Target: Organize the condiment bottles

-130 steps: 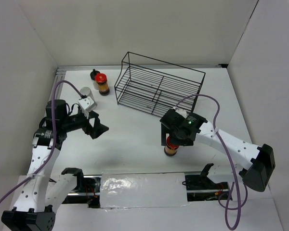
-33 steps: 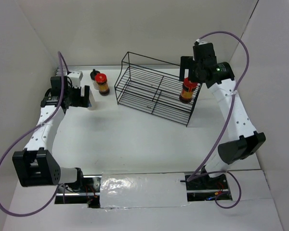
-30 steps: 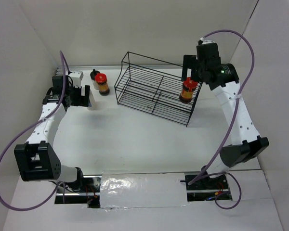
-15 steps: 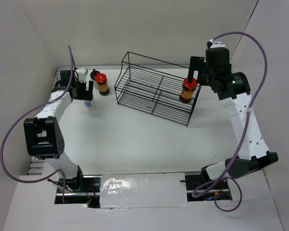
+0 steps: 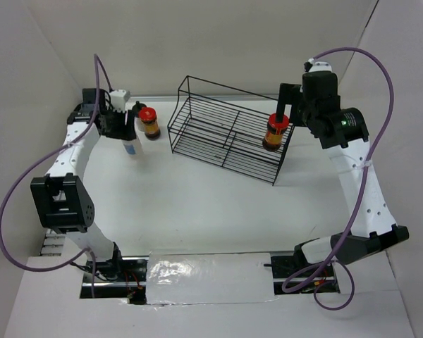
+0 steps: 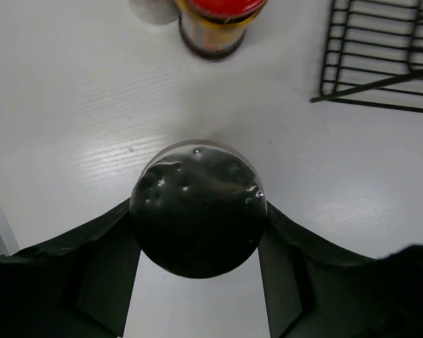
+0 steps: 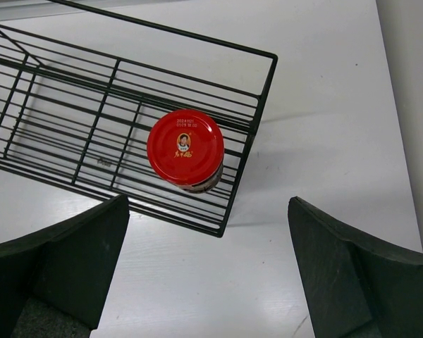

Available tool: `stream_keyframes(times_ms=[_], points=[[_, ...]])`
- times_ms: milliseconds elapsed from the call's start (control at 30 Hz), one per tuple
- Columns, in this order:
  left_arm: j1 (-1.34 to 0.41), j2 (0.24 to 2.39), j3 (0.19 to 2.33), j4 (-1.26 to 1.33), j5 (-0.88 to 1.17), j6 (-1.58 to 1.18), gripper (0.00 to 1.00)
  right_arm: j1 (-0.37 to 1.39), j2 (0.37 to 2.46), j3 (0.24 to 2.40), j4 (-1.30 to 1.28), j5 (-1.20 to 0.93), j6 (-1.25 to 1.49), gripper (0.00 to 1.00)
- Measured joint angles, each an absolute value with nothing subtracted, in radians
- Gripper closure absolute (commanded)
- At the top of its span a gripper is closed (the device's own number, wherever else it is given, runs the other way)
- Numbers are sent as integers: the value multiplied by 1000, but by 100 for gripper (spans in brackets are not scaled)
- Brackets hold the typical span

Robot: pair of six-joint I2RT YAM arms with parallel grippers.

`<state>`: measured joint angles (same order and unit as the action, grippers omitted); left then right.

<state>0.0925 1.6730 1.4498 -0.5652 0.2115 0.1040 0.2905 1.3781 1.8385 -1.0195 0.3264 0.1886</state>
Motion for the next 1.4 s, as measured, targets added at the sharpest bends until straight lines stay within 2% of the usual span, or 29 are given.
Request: stream_keyframes(times_ms=[167, 400, 667, 833, 1267, 1333, 1400], points=[[46, 1610, 1707, -721, 318, 133, 100, 292, 1362, 1803, -1015, 325, 189, 0], [-114, 1528, 1927, -746, 435, 119, 100, 296, 1331, 1719, -1005, 318, 195, 0], [-267, 1730, 2067, -764, 413, 89, 100, 303, 1299, 1654, -999, 307, 220, 0], [-315, 1843, 2090, -759, 340, 94, 100, 308, 1250, 1601, -999, 302, 243, 0], [-353, 1911, 2057, -702, 209, 133, 100, 319, 1210, 1550, -1007, 307, 274, 0], [-354, 1913, 2043, -659, 198, 135, 95, 319, 1211, 1550, -1007, 307, 275, 0], [-355, 1913, 2037, -646, 194, 138, 77, 323, 1211, 1550, -1007, 307, 276, 0]])
